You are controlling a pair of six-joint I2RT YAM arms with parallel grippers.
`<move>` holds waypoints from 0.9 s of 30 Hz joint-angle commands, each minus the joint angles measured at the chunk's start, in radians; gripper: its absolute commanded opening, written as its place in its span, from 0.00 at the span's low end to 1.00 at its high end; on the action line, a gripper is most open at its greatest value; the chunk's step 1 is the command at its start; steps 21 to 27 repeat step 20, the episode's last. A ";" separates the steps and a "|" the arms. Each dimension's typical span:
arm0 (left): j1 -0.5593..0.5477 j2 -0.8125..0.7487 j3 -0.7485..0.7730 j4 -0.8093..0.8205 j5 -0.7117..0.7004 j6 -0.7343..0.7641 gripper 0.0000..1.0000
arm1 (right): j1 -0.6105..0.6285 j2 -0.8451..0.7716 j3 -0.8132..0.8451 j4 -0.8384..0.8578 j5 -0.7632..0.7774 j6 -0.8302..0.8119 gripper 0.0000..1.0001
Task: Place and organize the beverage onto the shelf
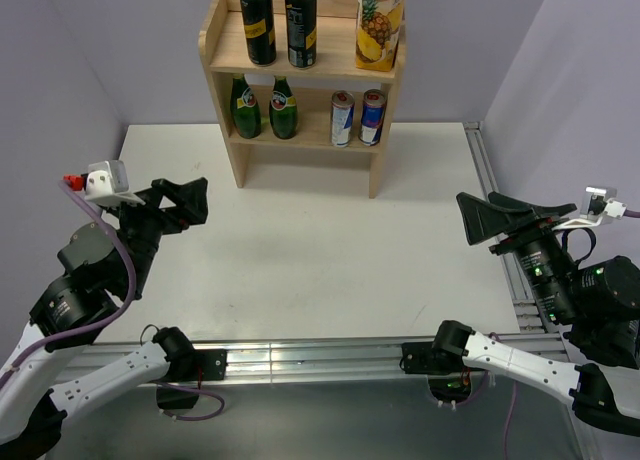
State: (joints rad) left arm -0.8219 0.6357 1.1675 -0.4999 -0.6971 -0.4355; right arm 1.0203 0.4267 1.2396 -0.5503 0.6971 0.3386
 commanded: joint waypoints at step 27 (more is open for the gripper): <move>-0.002 0.045 0.063 -0.025 -0.050 0.000 1.00 | -0.005 -0.009 0.020 0.024 -0.013 -0.036 1.00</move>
